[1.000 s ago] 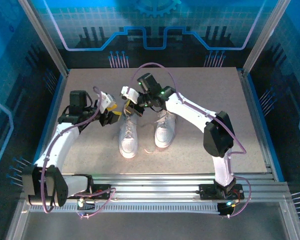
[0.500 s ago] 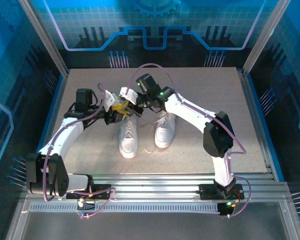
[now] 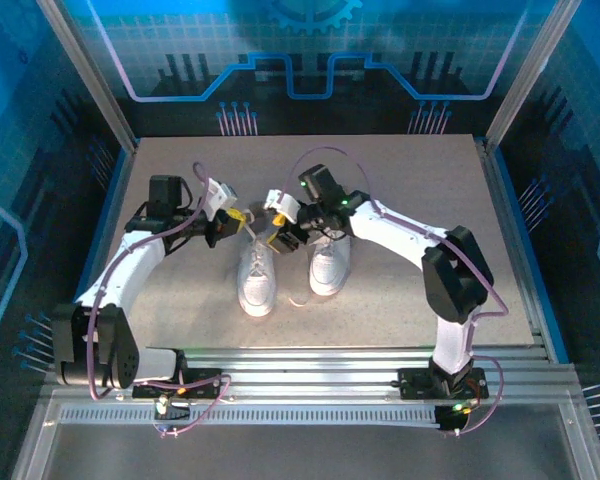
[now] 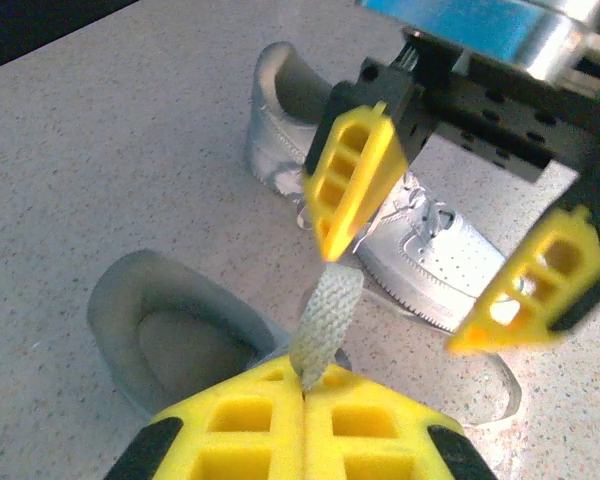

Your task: Tie the shoes

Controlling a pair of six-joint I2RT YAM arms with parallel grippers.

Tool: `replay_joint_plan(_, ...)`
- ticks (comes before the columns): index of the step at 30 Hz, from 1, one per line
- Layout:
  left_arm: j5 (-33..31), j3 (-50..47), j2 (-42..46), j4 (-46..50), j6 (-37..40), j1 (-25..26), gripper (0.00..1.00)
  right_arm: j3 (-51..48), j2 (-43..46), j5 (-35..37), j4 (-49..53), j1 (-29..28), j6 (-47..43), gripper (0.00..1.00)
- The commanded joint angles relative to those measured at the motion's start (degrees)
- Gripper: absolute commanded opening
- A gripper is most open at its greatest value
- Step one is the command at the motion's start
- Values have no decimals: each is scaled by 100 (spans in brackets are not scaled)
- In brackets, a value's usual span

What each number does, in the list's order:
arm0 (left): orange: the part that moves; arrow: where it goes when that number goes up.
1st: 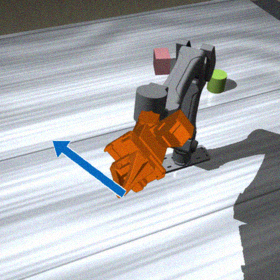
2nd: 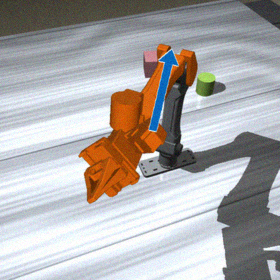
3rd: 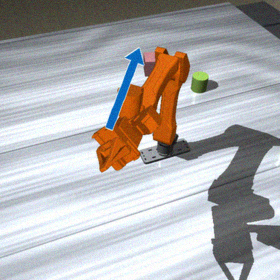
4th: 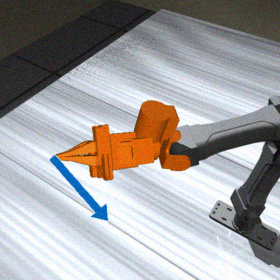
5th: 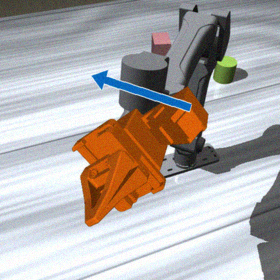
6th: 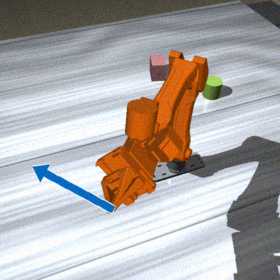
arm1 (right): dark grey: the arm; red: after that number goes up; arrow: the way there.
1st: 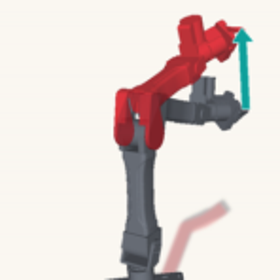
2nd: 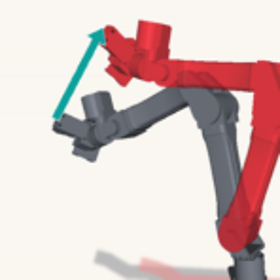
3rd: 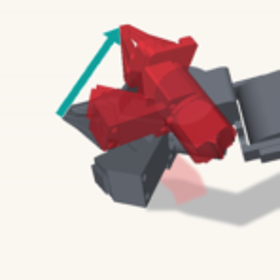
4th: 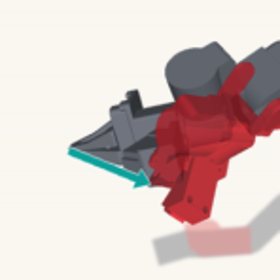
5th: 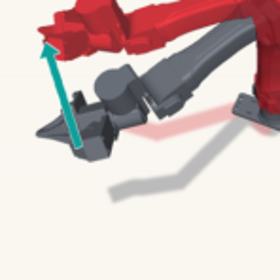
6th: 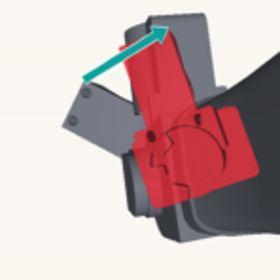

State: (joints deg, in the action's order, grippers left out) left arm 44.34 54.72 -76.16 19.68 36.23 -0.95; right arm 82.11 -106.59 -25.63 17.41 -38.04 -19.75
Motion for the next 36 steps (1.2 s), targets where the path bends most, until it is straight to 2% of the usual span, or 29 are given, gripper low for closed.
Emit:
replay_joint_plan(1, -113, 163, 232, 342, 206, -167, 0, -303, 110, 263, -195, 46, -68, 62)
replay_joint_plan(4, -314, 213, 264, 546, 299, -236, 0, -261, -148, 672, -46, -32, -307, 62)
replay_joint_plan(10, -324, 86, 426, 517, 341, -317, 0, 141, -783, 1164, 214, -257, -807, 64)
replay_joint_plan(16, -311, 57, 514, 507, 411, -343, 0, 565, -1264, 1428, 549, -310, -1018, 56)
replay_joint_plan(18, -316, 58, 523, 488, 411, -358, 0, 583, -1325, 1450, 626, -331, -1092, 44)
replay_joint_plan(20, -349, 51, 536, 471, 398, -387, 0, 498, -1290, 1479, 608, -336, -1101, 19)
replay_joint_plan(21, -361, 35, 539, 454, 380, -416, 0, 421, -1237, 1489, 574, -339, -1074, 10)
replay_joint_plan(23, -401, -11, 556, 366, 271, -490, 0, 163, -1038, 1570, 416, -330, -953, 0)
replay_joint_plan(28, -515, -192, 646, 292, 229, -632, 0, -318, -618, 2070, 297, -284, -543, 0)
replay_joint_plan(36, -430, -382, 799, 75, 134, -766, 0, -631, -262, 2167, 351, -253, -96, 0)
